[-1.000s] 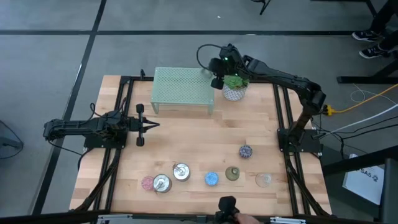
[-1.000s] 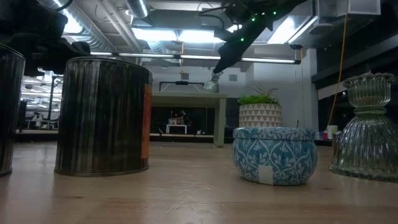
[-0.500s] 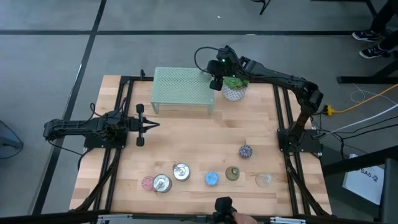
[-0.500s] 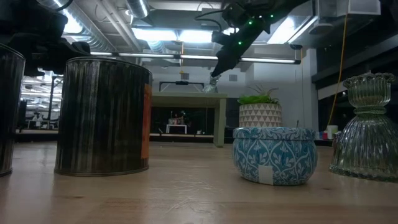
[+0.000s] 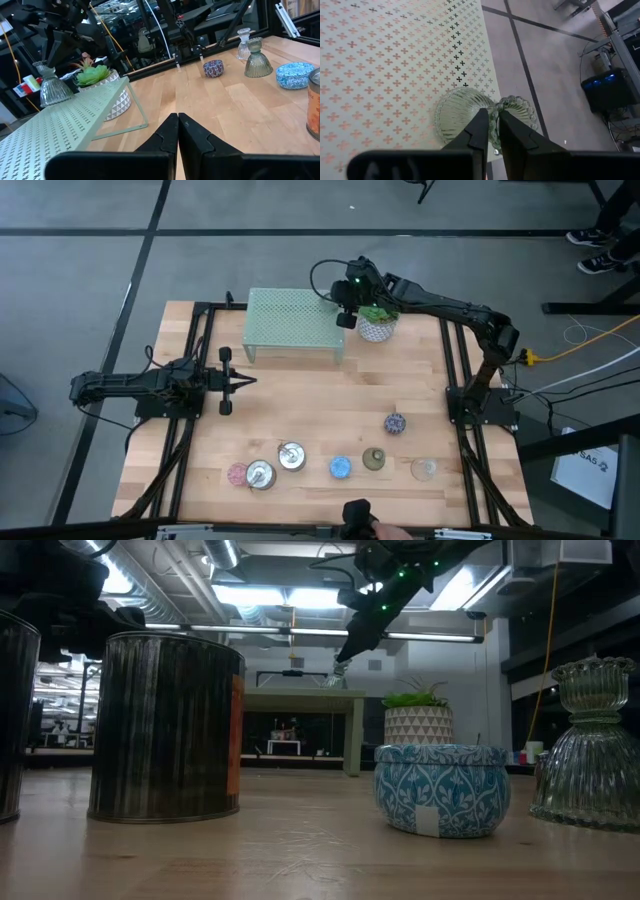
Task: Pick & Place candle stick holders
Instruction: Put the top green glass candle holder on the shelf, then adjust the green glass candle holder on the shelf
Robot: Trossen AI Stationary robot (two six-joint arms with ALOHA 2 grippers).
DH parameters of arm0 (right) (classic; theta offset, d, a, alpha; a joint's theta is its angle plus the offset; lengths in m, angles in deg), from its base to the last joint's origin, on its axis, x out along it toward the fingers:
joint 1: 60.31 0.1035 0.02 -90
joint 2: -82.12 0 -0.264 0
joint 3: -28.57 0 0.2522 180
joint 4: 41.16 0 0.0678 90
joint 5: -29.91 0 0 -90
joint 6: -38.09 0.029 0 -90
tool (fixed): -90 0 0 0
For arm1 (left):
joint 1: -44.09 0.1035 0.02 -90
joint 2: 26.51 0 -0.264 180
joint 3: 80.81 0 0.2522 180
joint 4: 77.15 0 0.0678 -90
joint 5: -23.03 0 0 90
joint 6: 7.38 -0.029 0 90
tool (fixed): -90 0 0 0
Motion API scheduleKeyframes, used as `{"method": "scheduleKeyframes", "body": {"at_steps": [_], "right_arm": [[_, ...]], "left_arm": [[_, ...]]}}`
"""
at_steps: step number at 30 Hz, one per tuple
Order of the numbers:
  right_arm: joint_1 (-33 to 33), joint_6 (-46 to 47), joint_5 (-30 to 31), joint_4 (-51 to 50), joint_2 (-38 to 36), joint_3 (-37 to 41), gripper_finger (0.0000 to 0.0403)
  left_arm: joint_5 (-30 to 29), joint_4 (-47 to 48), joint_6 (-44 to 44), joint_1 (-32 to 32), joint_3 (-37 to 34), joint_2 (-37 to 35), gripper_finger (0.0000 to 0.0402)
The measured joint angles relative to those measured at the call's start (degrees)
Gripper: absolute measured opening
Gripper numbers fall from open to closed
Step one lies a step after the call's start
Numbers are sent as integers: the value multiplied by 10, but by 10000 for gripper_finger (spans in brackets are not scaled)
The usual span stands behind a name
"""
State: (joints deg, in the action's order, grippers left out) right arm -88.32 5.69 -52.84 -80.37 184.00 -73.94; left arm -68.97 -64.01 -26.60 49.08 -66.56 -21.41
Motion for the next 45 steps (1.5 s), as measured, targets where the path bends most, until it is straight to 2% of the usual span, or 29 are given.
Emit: {"method": "scheduleKeyframes", "body": {"at_steps": [16,21,29,37,45], "right_arm": [[-1,-15,0,1,0,0,41],[-2,-15,20,2,1,1,68],[-2,-5,16,6,1,1,112],[-2,24,16,26,-1,1,117],[-2,24,16,3,-1,1,117]], "left_arm": [[0,0,0,0,0,0,6],[0,0,0,0,0,0,6],[0,0,0,0,0,0,6],[0,0,0,0,0,0,6],[0,0,0,0,0,0,6]]}}
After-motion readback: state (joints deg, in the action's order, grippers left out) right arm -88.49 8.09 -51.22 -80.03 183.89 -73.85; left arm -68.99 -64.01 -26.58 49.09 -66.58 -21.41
